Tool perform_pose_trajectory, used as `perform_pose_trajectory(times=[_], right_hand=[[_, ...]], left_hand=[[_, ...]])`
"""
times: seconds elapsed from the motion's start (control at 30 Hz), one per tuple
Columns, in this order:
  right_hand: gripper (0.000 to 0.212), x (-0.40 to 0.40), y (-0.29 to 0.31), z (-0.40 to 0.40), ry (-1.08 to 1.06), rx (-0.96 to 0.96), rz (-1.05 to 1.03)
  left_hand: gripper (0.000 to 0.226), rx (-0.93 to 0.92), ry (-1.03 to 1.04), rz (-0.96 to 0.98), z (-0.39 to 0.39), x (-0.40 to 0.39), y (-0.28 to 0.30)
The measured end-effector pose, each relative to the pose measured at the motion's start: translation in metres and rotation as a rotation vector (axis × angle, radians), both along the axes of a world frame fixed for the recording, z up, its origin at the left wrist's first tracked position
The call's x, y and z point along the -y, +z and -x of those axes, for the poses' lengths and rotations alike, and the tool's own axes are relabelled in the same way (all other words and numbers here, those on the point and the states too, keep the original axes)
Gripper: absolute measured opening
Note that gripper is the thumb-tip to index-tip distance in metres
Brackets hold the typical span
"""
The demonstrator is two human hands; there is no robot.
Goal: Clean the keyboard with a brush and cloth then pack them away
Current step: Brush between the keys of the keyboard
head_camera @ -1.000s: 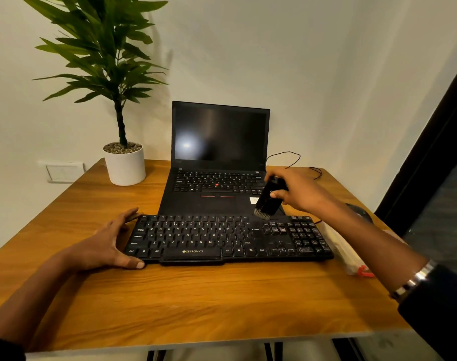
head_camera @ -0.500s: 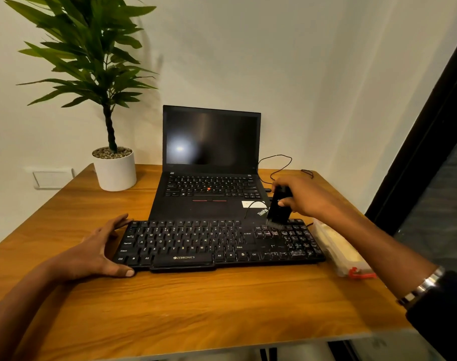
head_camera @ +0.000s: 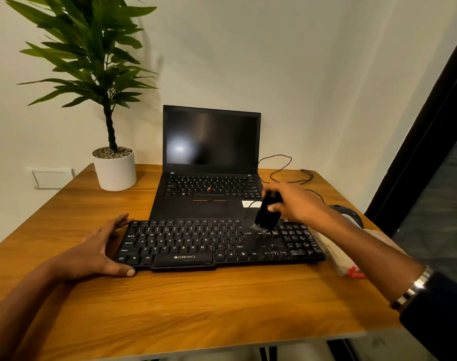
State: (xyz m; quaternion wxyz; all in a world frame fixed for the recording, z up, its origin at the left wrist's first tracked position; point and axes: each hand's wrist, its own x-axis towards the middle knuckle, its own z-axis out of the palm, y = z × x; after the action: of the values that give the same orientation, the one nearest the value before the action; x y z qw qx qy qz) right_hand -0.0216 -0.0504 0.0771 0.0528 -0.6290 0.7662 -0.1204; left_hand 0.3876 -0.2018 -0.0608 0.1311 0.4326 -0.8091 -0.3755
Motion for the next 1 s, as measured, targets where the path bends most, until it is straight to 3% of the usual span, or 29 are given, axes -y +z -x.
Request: perform_pose_trajectory(times=[0.2,0.5,0.67,1.0], right_hand=[[0.03,-0.014,0.016,0.016,-0.062,-0.131,0.021],[0.035,-0.005,0.0,-0.032,0.045,-0.116,0.034],[0.029,-0.009,0.008,-0.024,0.021,0.067,0.049],[0.032,-0.023,0.008,0.007,-0.114,-0.057,0.046]], left_hand=[[0.13,0.003,0.002,0.001,0.001,-0.001,0.001],[0.129,0.008,-0.004,0.006,0.0,0.0,0.002],[0.131,0.022,0.006,-0.002,0.0,-0.001,0.003],[0.124,0.009,-0.013,0.008,0.004,-0.007,0.009]])
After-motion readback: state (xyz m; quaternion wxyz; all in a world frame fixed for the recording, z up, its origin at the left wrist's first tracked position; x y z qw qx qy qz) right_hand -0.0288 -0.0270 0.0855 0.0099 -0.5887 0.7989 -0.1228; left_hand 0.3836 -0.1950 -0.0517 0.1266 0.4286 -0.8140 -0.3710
